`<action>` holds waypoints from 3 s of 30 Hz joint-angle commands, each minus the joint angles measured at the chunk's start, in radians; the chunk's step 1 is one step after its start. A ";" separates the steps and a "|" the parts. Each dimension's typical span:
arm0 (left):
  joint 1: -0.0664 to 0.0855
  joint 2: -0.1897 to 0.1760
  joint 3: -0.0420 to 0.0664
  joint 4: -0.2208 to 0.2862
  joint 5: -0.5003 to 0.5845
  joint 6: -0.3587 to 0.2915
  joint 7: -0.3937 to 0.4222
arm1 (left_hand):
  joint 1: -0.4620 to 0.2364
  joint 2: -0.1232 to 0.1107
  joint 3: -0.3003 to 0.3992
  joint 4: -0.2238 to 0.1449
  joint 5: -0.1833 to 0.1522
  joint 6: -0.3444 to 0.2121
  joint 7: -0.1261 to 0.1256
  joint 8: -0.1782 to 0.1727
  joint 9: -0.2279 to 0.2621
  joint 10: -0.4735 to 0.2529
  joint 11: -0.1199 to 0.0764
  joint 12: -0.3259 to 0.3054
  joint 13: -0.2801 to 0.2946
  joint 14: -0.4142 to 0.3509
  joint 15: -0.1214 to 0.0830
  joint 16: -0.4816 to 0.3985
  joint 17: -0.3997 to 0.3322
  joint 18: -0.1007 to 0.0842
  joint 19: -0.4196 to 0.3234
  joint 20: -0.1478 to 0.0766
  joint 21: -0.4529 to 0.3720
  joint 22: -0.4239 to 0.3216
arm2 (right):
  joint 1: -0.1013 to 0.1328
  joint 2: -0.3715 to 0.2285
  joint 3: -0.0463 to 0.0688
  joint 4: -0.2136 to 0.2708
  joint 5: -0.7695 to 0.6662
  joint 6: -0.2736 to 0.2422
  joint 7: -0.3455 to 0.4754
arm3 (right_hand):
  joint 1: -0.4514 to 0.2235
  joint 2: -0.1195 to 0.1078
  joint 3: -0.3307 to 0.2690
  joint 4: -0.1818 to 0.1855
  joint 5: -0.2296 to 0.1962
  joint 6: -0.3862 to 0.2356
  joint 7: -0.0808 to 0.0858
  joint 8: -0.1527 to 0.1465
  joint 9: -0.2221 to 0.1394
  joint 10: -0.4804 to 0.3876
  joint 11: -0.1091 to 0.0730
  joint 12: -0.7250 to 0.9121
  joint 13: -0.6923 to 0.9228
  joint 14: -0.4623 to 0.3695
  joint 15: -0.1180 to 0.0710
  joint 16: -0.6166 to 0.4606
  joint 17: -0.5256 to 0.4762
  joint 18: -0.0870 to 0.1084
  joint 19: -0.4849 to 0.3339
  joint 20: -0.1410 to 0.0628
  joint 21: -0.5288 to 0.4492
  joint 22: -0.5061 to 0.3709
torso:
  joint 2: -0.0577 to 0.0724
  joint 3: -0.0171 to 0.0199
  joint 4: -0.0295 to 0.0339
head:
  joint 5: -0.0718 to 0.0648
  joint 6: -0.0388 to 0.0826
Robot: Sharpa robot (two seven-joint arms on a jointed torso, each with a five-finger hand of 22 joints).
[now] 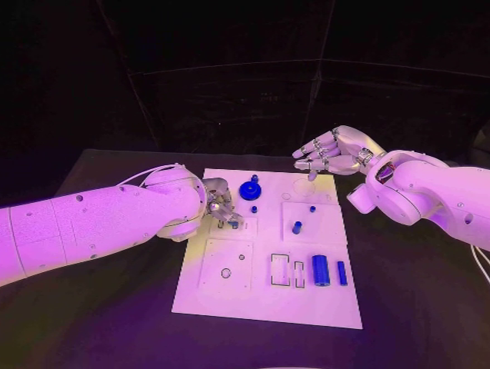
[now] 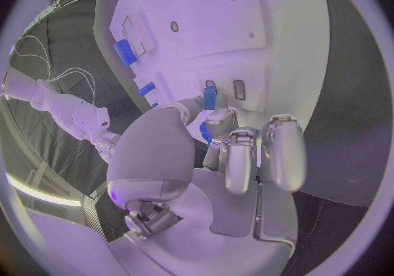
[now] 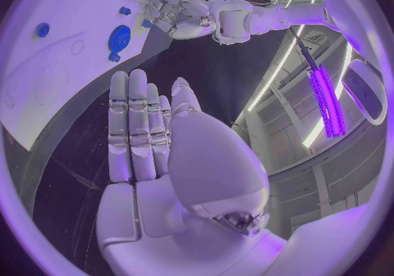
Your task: Assemble the parts on the task board
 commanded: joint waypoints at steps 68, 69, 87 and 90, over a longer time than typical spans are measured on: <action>-0.002 0.032 -0.001 -0.039 0.009 0.064 -0.021 | -0.236 -0.016 -0.129 0.030 -0.008 0.065 -0.030 0.023 0.007 0.044 -0.016 0.063 0.056 0.104 -0.017 0.003 0.263 -0.020 0.030 -0.011 0.028 0.049 | 0.002 0.006 0.000 0.008 -0.001 0.012 0.009 | -0.006 0.013 -0.015 0.002 0.005 -0.010 0.004 -0.001 -0.001 -0.016 0.009 -0.006 -0.015 0.002 0.008 -0.024 -0.004 0.003 0.001 0.009 -0.022 -0.011 | 0.002 -0.0017 0.0041 | -0.016 0.000; -0.002 0.032 -0.001 -0.039 0.009 0.063 -0.021 | -0.236 -0.015 -0.136 0.034 -0.008 0.066 -0.030 0.024 0.007 0.044 -0.016 0.063 0.057 0.104 -0.018 0.003 0.263 -0.020 0.030 -0.011 0.029 0.050 | 0.002 0.006 0.000 0.008 -0.001 0.012 0.009 | -0.007 0.013 -0.015 0.002 0.005 -0.011 0.004 -0.001 -0.001 -0.016 0.009 -0.006 -0.015 0.001 0.008 -0.025 -0.004 0.003 0.001 0.010 -0.022 -0.011 | 0.002 -0.0017 0.0041 | -0.016 0.000; -0.001 0.001 0.004 -0.022 0.009 0.043 -0.019 | -0.269 -0.014 -0.348 0.096 -0.012 0.065 -0.034 0.026 0.008 0.043 -0.019 0.062 0.054 0.104 -0.021 0.003 0.263 -0.019 0.030 -0.015 0.025 0.053 | 0.002 0.004 0.000 0.006 -0.001 0.015 0.008 | -0.023 0.010 -0.032 -0.001 -0.009 -0.021 0.011 -0.001 -0.001 -0.035 0.019 -0.005 -0.031 -0.018 0.020 -0.062 -0.010 0.002 -0.012 0.021 -0.054 -0.030 | 0.000 -0.0016 0.0023 | -0.018 0.003; 0.001 -0.012 0.025 -0.014 0.031 0.036 -0.013 | -0.256 -0.006 -0.381 0.095 -0.009 0.048 -0.028 0.018 0.005 0.016 -0.015 0.025 0.011 0.104 -0.018 0.003 0.263 -0.015 0.023 -0.013 0.009 0.033 | 0.002 0.004 0.000 0.003 -0.001 0.014 0.008 | -0.024 0.011 -0.033 -0.003 -0.009 -0.022 0.012 -0.001 -0.001 -0.038 0.020 -0.005 -0.033 -0.021 0.022 -0.067 -0.012 0.002 -0.014 0.023 -0.059 -0.033 | -0.001 -0.0017 0.0022 | -0.019 0.004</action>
